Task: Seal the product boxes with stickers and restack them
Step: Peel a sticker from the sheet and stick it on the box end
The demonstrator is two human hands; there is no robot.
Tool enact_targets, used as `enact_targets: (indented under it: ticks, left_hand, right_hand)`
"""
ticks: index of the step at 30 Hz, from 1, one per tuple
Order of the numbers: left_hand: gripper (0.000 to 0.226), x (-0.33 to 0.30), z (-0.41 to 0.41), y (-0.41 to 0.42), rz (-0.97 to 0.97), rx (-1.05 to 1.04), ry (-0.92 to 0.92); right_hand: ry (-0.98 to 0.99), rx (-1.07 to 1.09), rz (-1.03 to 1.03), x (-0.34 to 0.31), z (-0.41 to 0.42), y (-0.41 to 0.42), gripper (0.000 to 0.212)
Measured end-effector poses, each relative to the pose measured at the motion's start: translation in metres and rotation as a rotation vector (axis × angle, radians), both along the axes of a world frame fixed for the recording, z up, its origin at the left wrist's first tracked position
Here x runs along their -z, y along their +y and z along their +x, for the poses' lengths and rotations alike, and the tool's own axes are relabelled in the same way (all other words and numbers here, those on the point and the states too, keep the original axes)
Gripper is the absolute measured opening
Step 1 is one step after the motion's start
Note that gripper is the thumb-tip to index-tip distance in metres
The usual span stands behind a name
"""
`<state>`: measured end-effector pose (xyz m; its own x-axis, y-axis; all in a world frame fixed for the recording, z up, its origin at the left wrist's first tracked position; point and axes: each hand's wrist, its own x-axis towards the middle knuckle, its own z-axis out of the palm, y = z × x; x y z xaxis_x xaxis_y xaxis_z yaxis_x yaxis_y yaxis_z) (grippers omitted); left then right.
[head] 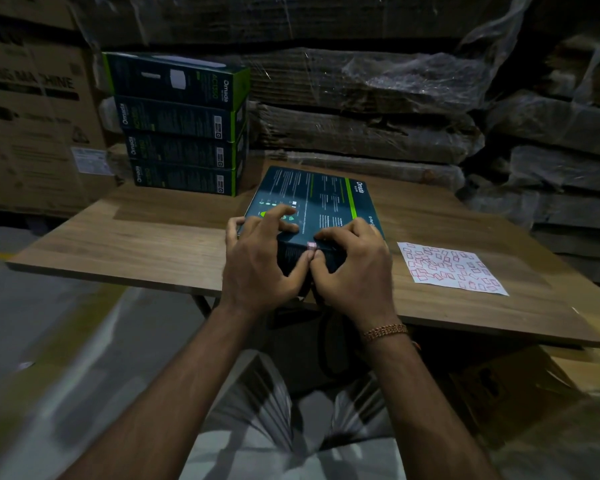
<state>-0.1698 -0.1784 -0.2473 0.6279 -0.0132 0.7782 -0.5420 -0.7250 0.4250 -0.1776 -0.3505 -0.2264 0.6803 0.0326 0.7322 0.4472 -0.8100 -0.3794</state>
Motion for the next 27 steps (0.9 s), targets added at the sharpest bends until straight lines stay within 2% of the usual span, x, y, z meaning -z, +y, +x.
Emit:
enact_targets:
  ticks: [11, 17, 22, 27]
  left_hand:
    - [0.061, -0.007, -0.001, 0.001, -0.089, 0.018, 0.061]
    - [0.055, -0.033, 0.005, 0.005, -0.054, -0.003, 0.258]
    - [0.056, -0.041, 0.008, 0.003, -0.092, 0.003, 0.343]
    - [0.059, -0.051, 0.011, 0.003, -0.104, -0.006, 0.420]
  right_hand:
    - [0.041, -0.006, 0.041, -0.004, 0.000, 0.000, 0.025]
    - [0.102, -0.022, 0.130, -0.016, 0.008, 0.000, 0.028]
    - [0.164, -0.005, 0.105, -0.022, 0.012, -0.003, 0.026]
    - [0.254, 0.018, 0.083, -0.035, 0.019, -0.005, 0.014]
